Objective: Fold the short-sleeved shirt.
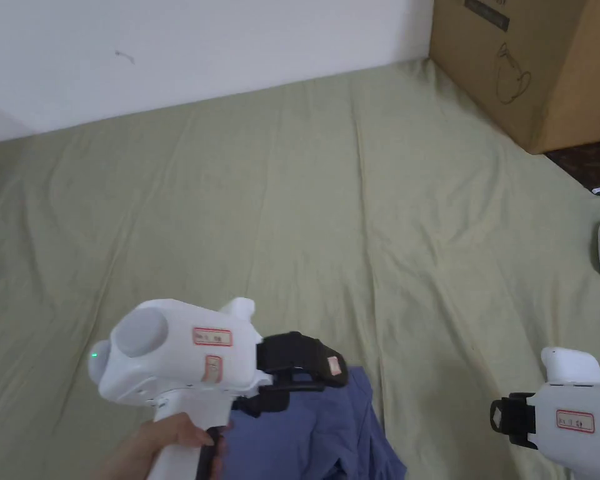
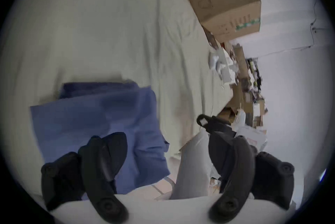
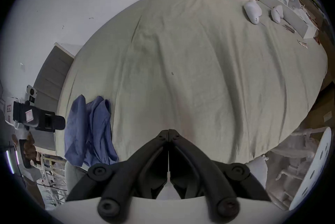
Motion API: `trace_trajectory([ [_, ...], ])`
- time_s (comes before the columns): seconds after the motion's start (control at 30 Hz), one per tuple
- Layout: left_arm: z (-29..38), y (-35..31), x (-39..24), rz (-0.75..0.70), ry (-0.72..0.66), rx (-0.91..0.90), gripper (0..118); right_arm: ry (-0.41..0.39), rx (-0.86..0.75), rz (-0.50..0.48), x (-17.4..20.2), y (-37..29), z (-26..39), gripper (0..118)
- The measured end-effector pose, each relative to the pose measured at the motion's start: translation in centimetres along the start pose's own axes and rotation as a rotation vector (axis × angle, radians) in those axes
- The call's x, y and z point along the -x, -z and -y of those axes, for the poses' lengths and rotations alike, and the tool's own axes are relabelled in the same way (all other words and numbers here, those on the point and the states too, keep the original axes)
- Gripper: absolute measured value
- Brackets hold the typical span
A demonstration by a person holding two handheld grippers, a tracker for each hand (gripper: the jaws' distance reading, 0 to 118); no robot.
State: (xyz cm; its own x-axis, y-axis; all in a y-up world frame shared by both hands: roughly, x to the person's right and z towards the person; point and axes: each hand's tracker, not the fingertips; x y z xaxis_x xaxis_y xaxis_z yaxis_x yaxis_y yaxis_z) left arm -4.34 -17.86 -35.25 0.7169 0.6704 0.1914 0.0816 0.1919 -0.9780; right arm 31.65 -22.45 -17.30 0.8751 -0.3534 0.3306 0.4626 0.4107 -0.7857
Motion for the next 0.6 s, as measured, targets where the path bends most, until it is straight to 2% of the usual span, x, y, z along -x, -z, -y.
trace_trajectory([
  [0.03,0.1,-1.2,0.3,-0.034,0.006,-0.039,44,-0.004,-0.001,-0.002,0.3,0.0,0.0,0],
  [0.07,0.2,-1.9,1.0,-0.060,0.011,-0.066,7,-0.007,-0.002,-0.001,0.5,0.0,0.0,0],
  [0.27,2.9,-1.7,6.0,-0.144,-0.054,-0.076,2,-0.031,0.004,-0.007,1.1,0.2,-0.3,0],
  [0.43,4.8,2.3,4.6,-0.051,-0.018,0.020,1,-0.033,0.010,-0.006,1.3,0.5,-0.4,0],
  [0.6,5.5,7.3,3.0,-0.052,-0.022,0.093,0,-0.027,0.010,-0.002,0.8,0.3,-0.5,0],
])
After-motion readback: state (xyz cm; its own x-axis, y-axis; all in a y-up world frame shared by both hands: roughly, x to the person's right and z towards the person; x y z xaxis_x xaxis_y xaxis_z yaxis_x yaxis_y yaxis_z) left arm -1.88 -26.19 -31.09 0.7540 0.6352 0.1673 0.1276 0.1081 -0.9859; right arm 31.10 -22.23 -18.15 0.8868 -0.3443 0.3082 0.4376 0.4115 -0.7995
